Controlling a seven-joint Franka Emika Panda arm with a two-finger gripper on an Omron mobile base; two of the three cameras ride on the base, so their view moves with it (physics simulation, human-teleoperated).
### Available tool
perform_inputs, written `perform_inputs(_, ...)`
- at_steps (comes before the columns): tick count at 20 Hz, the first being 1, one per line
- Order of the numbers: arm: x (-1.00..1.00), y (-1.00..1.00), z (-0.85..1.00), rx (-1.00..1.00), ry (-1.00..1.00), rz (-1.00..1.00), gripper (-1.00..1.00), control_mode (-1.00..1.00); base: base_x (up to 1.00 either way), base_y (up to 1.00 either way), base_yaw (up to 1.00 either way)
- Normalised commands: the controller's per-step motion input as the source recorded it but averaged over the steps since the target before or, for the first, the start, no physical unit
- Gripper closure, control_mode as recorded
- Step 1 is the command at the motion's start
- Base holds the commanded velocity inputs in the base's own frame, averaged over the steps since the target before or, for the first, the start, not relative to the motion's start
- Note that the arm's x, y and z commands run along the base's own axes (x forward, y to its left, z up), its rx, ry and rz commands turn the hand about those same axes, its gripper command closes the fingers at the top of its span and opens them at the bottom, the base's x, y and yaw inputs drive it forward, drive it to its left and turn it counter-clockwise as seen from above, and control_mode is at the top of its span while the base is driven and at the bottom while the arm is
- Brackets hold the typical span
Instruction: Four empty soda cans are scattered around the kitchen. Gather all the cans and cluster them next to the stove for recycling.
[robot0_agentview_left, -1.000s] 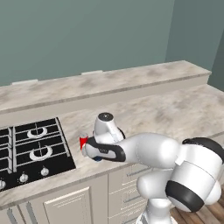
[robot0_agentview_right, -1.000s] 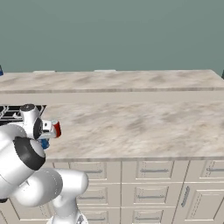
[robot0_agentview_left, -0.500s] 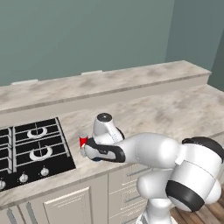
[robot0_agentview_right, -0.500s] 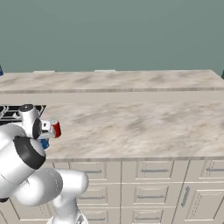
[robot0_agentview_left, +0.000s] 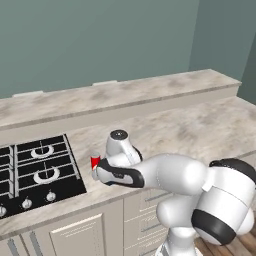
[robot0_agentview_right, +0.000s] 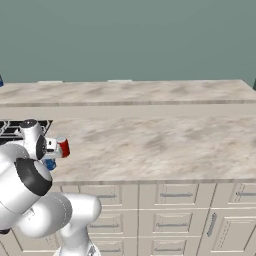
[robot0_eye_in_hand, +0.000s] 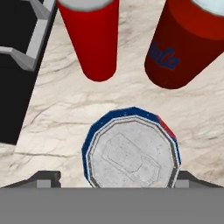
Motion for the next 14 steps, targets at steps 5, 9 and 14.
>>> perform_inputs(5,-0.07,-0.06,0.00,0.05,0.00,0.00,-1.00,-1.00,0.00,0.00,0.00)
perform_inputs(9,-0.01,-0.04,0.07,0.04,0.00,0.00,-1.00,-1.00,0.00,0.00,0.00)
perform_inputs(14,-0.06,-0.08,0.31,0.03,0.00,0.00,-1.00,-1.00,0.00,0.00,0.00)
